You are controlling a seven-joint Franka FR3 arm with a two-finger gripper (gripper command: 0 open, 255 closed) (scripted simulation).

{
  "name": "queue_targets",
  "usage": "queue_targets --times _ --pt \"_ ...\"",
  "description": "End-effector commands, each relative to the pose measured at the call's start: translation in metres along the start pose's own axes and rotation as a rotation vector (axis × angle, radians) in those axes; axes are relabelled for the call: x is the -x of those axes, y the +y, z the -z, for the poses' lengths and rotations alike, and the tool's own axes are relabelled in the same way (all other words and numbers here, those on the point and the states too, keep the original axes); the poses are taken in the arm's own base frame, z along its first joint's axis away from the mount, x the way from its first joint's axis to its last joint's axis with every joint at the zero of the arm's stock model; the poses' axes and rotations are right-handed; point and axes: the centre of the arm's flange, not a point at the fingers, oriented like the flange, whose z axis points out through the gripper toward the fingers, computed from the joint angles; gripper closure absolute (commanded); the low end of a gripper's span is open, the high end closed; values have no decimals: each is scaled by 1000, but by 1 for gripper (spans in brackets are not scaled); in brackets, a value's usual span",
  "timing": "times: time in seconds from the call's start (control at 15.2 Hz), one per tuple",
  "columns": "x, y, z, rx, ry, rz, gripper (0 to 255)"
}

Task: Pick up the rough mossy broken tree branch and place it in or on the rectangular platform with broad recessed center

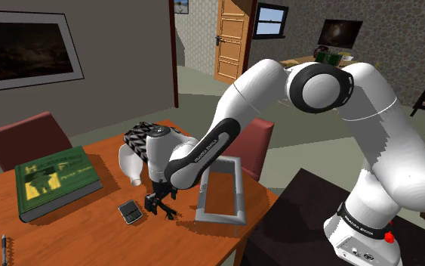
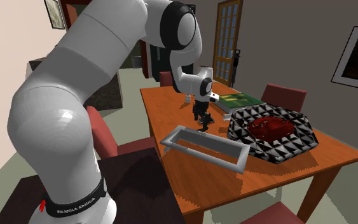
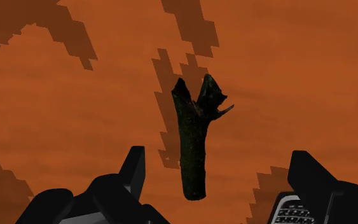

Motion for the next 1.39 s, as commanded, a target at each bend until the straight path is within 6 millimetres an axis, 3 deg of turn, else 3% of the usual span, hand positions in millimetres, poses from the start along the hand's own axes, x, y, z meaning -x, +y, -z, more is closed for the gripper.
queue_targets --times 0.0,0.13,0.66,0.73,1.32 --pt "1 0 -11 0 0 0 0" --pt "1 0 -24 0 0 0 0" --pt "1 0 -24 0 0 0 0" --pt "1 0 -24 0 0 0 255" --pt "1 0 -24 0 0 0 255"
